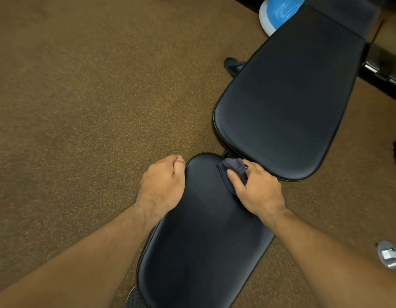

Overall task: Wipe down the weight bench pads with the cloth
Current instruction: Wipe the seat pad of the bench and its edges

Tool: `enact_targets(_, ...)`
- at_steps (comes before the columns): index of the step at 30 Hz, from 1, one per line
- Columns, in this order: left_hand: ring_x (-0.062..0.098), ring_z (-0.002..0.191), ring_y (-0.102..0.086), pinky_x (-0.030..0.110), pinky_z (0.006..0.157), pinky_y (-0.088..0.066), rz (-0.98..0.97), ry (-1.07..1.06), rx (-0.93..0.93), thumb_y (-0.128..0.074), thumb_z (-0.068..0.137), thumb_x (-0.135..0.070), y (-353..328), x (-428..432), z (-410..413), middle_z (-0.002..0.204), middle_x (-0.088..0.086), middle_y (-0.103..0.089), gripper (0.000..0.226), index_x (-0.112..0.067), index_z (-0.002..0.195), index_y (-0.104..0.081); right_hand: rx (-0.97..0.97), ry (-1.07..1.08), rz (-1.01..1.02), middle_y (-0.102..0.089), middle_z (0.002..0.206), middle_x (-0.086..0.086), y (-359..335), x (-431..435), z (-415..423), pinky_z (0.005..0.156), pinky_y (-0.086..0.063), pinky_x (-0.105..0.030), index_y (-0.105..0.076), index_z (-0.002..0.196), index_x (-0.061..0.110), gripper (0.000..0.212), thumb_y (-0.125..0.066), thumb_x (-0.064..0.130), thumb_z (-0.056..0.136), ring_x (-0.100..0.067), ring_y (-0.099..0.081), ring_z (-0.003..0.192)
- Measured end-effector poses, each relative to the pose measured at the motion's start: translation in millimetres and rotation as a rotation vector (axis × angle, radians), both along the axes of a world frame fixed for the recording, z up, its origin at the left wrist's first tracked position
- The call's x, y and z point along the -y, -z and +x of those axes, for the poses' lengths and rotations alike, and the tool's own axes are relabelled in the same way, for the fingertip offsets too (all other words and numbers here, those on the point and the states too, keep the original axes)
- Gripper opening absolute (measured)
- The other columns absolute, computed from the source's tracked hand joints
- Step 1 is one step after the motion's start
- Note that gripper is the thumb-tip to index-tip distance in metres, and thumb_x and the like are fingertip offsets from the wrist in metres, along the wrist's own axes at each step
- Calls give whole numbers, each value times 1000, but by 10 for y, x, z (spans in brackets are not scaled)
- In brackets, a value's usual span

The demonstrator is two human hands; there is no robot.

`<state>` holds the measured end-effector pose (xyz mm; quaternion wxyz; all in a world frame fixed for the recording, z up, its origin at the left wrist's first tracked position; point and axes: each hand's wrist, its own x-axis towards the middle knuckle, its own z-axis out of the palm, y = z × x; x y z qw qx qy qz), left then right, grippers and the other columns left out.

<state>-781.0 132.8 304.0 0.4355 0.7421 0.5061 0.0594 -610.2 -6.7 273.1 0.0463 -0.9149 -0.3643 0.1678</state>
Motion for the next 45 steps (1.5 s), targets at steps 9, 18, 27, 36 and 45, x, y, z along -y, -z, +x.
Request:
enact_targets(9, 21, 95, -58, 39, 90, -47, 18, 27, -69, -34, 101, -32, 102, 7, 61, 108, 3, -68, 35, -16, 108, -65, 38, 405, -40, -66, 92, -12, -22, 569, 12, 69, -42, -34, -57, 87, 11, 55, -35, 62, 94, -29, -55, 75)
enact_targets(18, 23, 82, -62, 43, 82, -50, 57, 28, -34, -33, 100, -33, 157, -120, 23, 84, 1, -67, 37, -16, 107, -65, 178, 2, 35, -64, 109, -7, 76, -285, -153, 88, -45, -38, -63, 114, 14, 51, -33, 52, 99, -27, -59, 102)
enact_targets(27, 21, 96, -61, 38, 91, -48, 9, 8, 15, -37, 101, -30, 206, -215, 7, 104, 0, -70, 34, -19, 111, -67, 13, -368, 34, -67, 101, -3, 30, -1005, -83, 68, -42, -34, -66, 102, 21, 50, -35, 60, 93, -28, -64, 90)
enact_targets(36, 25, 90, -61, 41, 85, -49, 8, -232, 9, -36, 97, -28, 233, -287, -119, 93, 6, -69, 35, -8, 96, -66, 68, -917, 287, -63, 82, 10, 142, -851, -417, 87, -39, -39, -62, 69, 25, 38, -51, 57, 85, -19, -57, 96)
enact_targets(45, 16, 83, -60, 41, 84, -49, -46, -181, 3, -37, 99, -30, 110, -225, -333, 86, -4, -65, 32, -15, 97, -66, 72, -347, -63, -62, 93, -1, 42, -1210, -282, 67, -41, -35, -64, 91, 25, 45, -38, 61, 89, -29, -60, 91)
